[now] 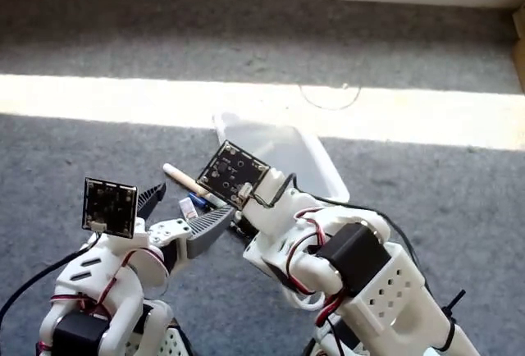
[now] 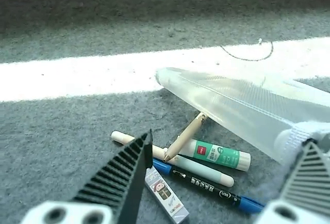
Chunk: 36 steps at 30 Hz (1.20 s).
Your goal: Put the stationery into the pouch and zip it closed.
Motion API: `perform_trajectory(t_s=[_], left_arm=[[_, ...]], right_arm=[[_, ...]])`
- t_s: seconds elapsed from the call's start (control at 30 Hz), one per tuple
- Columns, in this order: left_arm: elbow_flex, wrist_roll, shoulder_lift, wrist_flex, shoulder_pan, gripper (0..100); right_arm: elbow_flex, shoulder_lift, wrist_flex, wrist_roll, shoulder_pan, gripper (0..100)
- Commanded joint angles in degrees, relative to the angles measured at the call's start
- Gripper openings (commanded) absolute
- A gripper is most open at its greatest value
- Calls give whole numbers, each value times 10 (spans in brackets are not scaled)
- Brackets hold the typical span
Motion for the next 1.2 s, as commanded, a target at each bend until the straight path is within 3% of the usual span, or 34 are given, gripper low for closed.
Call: perform_trajectory(t_s=[0.0,0.23,0.47,0.8,1.17], left_arm=[[-23,-2,3,4,10,403],[-25,-2,3,10,6,403],[-22,40,3,7,-83,403],[-26,42,3,7,-82,403],[-19,71,3,-17,-36,403]], right_arm=[[-10,-15,-24,-8,8,5],[-10,-15,-63,-37,10,5],[-10,-15,-88,-52,24,5],[-10,-15,-123,-64,42,5],[-10,-15,-122,-64,-13,5]])
